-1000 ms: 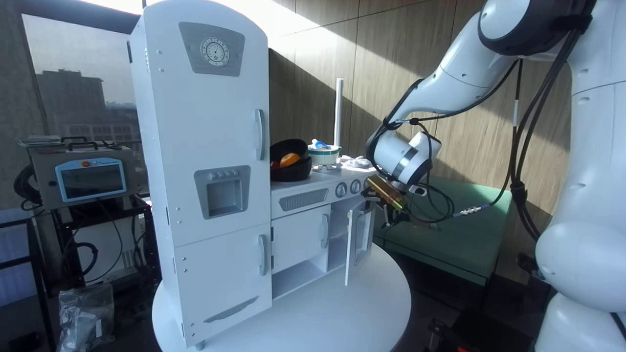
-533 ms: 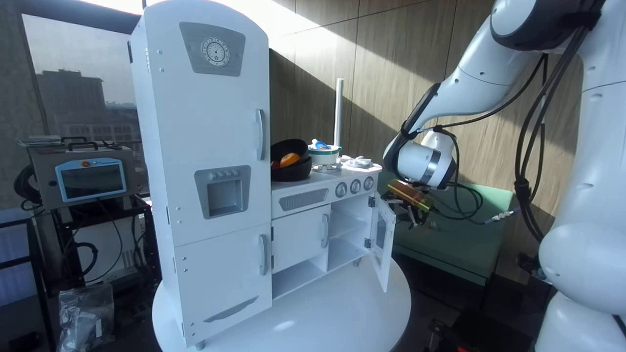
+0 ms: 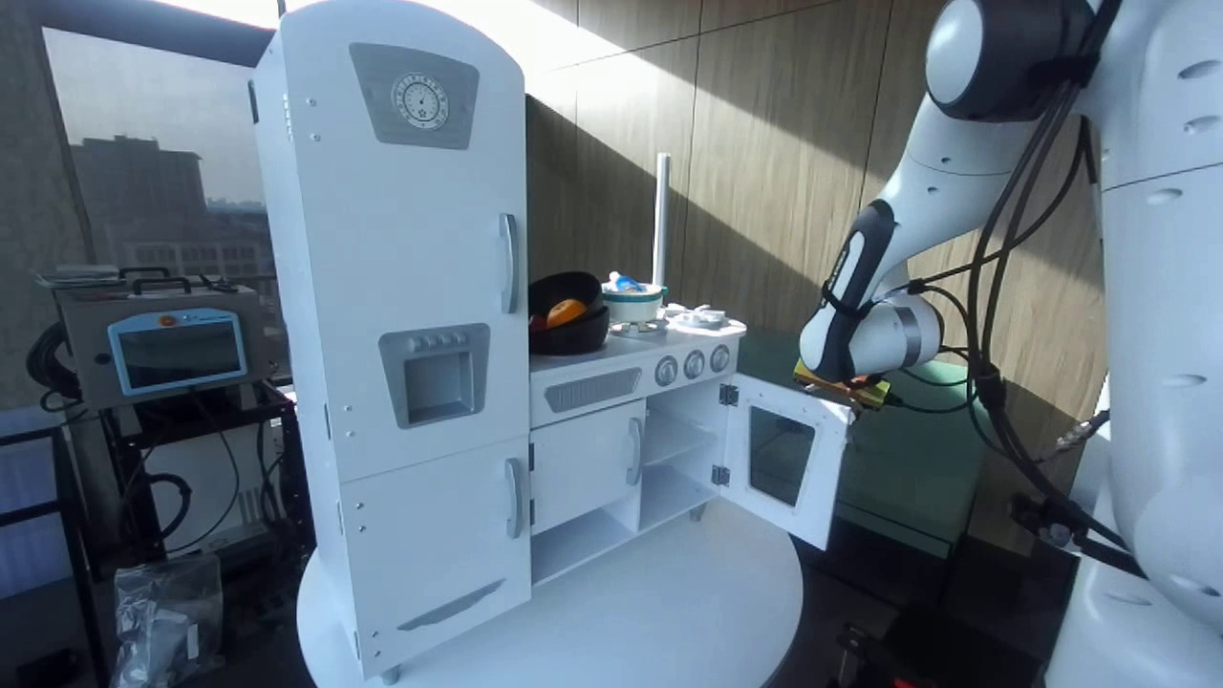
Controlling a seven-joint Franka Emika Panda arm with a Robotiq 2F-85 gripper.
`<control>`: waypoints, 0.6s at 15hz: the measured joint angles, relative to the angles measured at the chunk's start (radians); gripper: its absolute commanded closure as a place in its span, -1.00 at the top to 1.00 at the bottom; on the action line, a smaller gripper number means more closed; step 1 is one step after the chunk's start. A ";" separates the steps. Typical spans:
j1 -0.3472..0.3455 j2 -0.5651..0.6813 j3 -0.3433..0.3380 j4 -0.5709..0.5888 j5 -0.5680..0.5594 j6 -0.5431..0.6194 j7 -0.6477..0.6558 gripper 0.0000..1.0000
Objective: Open the right bottom door of the cabinet
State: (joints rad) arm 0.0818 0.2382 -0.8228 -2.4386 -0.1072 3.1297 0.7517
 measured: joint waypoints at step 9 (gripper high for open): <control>0.672 0.025 -0.558 0.106 -0.173 -0.189 0.158 1.00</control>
State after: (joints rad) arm 0.7533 0.2631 -1.3813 -2.3322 -0.2802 2.9407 0.9099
